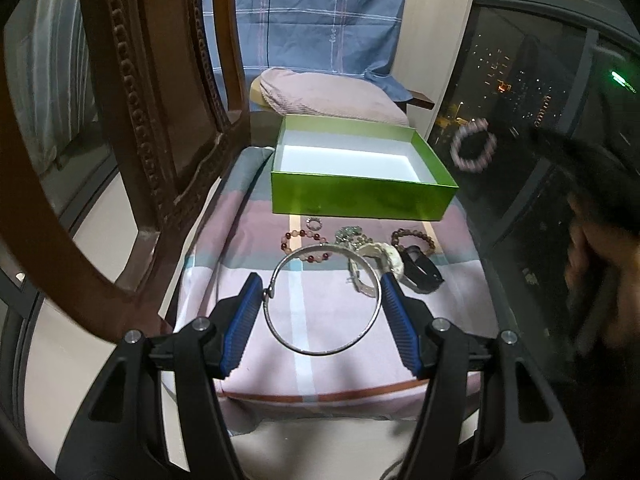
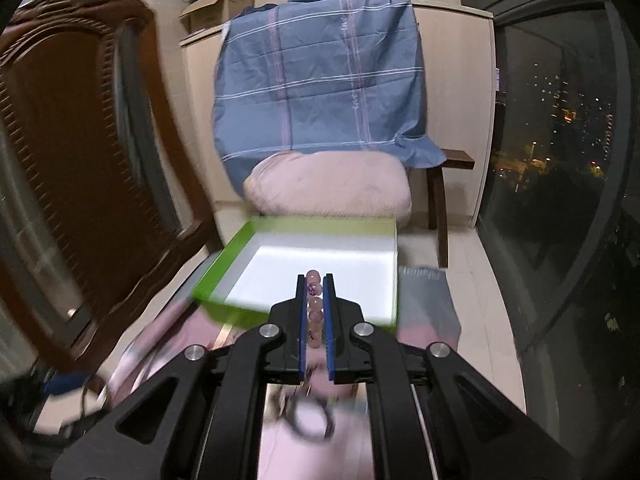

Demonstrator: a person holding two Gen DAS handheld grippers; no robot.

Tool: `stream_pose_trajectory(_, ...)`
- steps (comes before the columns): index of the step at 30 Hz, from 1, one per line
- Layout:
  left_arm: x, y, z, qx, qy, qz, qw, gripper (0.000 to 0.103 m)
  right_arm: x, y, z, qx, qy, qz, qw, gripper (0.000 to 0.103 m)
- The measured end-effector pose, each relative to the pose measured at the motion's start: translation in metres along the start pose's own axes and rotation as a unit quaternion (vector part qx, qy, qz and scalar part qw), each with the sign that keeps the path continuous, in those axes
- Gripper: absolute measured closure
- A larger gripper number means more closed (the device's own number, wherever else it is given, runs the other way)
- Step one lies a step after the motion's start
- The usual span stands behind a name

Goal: Organize jewelry
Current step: 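Lower the pink bead bracelet into the green box and open the right tool, then lower the silver bangle into the green box and open the left tool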

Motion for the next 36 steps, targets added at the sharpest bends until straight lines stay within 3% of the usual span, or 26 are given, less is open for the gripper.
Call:
stream_pose_trajectory(10,-0.018,0.015,-0.022,-0.009,0.023,-0.001,0.9997,0.043,0.027,0.032,-0.097,-0.011,-0.034,-0.021,0.999,0.095)
stream_pose_trajectory(11,-0.017,0.015,-0.024,-0.010,0.024,0.000,0.9997,0.043,0.030,0.033,-0.104,-0.015,-0.041,-0.022,0.999,0.084)
stream_pose_trajectory(12,-0.017,0.016,-0.025,-0.011,0.025,-0.001,0.9996,0.043,0.036,0.032,-0.114,-0.025,-0.049,-0.026,0.998,0.062)
stream_pose_trajectory(14,-0.015,0.016,-0.029,-0.014,0.025,-0.004,0.9996,0.043,0.046,0.031,-0.112,-0.009,-0.055,-0.050,0.997,0.042)
stream_pose_trajectory(21,-0.006,0.024,-0.041,-0.014,0.019,-0.005,0.9997,0.043,0.065,0.003,-0.054,0.058,-0.044,-0.078,0.994,0.019)
stream_pose_trajectory(24,0.002,0.034,-0.047,-0.012,0.014,-0.010,0.9998,0.043,0.071,-0.015,-0.037,0.068,-0.042,-0.091,0.993,0.014)
stream_pose_trajectory(27,0.009,0.049,-0.052,-0.008,0.008,-0.011,0.9999,0.043,0.063,-0.013,-0.030,0.074,-0.024,-0.065,0.995,0.014)
stream_pose_trajectory(29,0.012,0.064,-0.055,0.000,0.011,-0.014,0.9998,0.043,0.066,-0.010,-0.019,0.099,-0.032,-0.053,0.993,0.013)
stream_pose_trajectory(36,0.024,0.129,-0.084,0.026,0.013,-0.019,0.9994,0.043,0.079,-0.015,-0.016,0.092,-0.025,-0.064,0.993,0.012)
Point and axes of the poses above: each gripper's, at about its wrist camera, not at the fingertips, and z roughly against the way its jaws point, x to its right, y to its top, the point moved 8 cm from there along -z, roughly the way its jaws point, and after that the axes turned 3 degrees about -y, right-handed, at the moved point
